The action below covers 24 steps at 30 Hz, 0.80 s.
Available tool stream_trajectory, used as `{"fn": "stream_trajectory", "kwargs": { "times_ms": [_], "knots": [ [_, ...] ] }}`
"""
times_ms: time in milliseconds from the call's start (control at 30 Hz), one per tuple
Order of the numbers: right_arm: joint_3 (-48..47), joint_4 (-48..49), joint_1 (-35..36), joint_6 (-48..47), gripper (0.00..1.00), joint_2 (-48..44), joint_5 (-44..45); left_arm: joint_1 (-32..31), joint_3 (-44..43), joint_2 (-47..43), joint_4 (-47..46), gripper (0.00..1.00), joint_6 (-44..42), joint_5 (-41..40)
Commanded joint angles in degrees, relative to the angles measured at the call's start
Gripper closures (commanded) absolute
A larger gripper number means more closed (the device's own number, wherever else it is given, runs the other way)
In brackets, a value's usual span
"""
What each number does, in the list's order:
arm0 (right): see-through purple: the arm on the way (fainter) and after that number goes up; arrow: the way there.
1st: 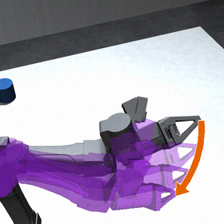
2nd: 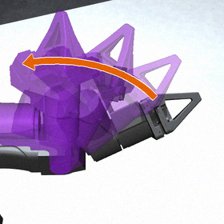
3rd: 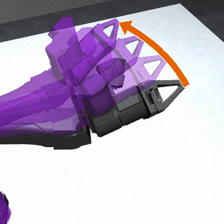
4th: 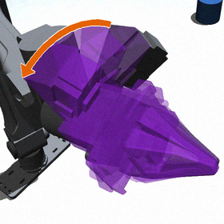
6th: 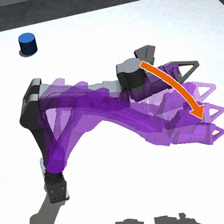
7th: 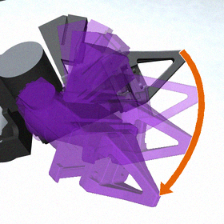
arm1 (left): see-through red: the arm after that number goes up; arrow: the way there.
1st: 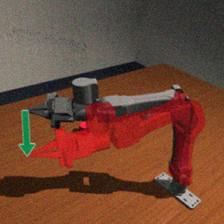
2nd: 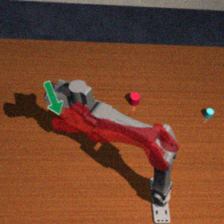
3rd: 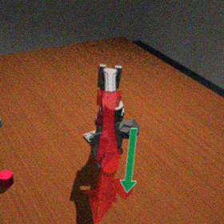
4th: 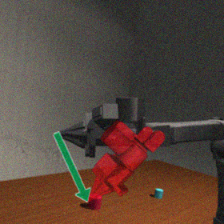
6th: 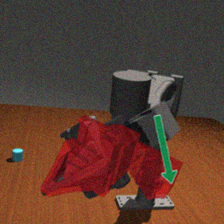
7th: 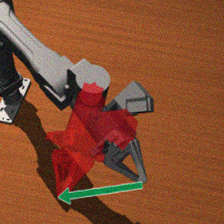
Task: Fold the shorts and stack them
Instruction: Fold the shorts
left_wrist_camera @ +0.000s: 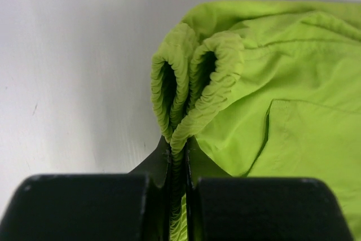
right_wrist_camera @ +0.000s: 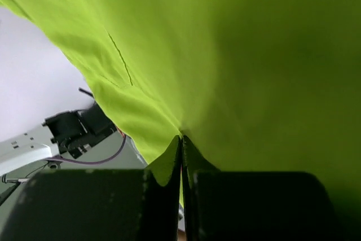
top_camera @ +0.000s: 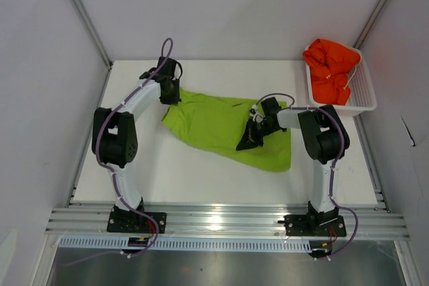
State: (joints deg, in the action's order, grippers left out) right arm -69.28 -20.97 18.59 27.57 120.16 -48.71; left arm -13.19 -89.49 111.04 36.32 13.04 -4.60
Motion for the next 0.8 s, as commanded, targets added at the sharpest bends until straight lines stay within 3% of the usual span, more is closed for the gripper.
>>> {"fn": "stream_trajectory", "kwargs": {
  "times_ms": [0, 167, 467, 600, 767],
  "knots": [
    [9.57, 7.77, 5.22, 4.67, 1.0, -3.69, 6.25, -1.74, -4.81, -5.04, 2.43, 1.0, -0.46, -2.6],
    [20.05, 15.96, 10.68, 14.08, 1.0, -12.13, 9.16, -3.5, -6.56, -6.98, 5.87, 1.0, -1.7, -3.31],
    [14.44, 10.87, 12.87, 18.21, 1.0, -20.84, 7.76, -6.41, -12.1, -7.68, 14.65, 1.0, -2.31, -4.98],
    [10.58, 12.88, 14.89, 21.55, 1.0, -17.78, 4.07, -7.2, -14.13, -8.56, 17.38, 1.0, -2.4, -6.12],
    [4.25, 16.84, 17.27, 23.49, 1.0, -7.15, -0.06, -8.17, -15.36, -9.44, 19.14, 1.0, -2.67, -6.47]
  ]
}}
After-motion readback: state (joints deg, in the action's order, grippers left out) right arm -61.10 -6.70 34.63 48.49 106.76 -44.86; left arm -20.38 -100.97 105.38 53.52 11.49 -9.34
